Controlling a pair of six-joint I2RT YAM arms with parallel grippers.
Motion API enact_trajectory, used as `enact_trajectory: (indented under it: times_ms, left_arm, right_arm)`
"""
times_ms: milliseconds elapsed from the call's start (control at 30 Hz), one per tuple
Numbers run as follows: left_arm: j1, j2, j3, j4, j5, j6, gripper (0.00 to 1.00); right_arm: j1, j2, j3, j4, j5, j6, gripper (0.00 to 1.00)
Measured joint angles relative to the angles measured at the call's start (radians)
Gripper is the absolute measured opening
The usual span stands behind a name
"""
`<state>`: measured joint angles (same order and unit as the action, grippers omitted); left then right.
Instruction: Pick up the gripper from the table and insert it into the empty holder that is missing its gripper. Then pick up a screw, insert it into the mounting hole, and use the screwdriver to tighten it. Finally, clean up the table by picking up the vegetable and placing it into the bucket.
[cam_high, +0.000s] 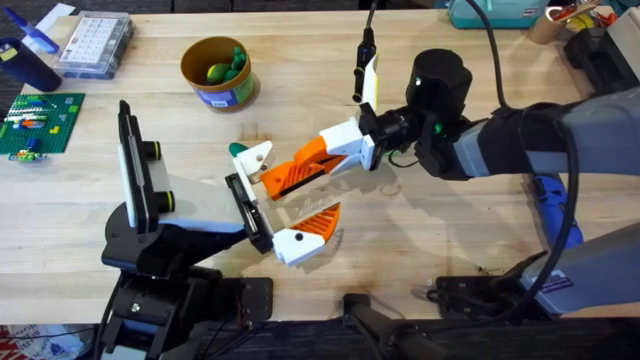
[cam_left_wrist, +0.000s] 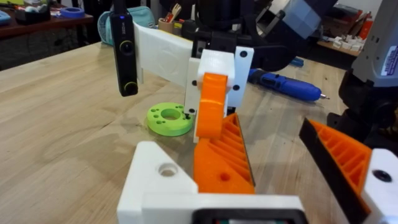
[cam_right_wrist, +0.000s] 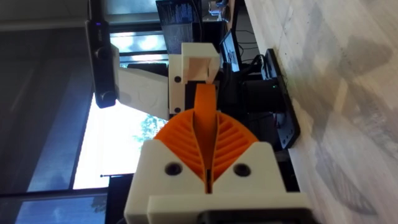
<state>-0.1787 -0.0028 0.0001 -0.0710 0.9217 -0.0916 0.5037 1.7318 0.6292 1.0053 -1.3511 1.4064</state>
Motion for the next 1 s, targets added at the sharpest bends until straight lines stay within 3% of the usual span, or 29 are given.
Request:
enact_trajectory:
  times_ms: [1000]
  left_arm:
    - [0.001, 0.003, 0.005, -0.003, -0.009, 0.000, 0.987]
  right_arm:
    - [-0.035, 0.001, 0.005, 0.088, 0.042, 0.111, 0.020]
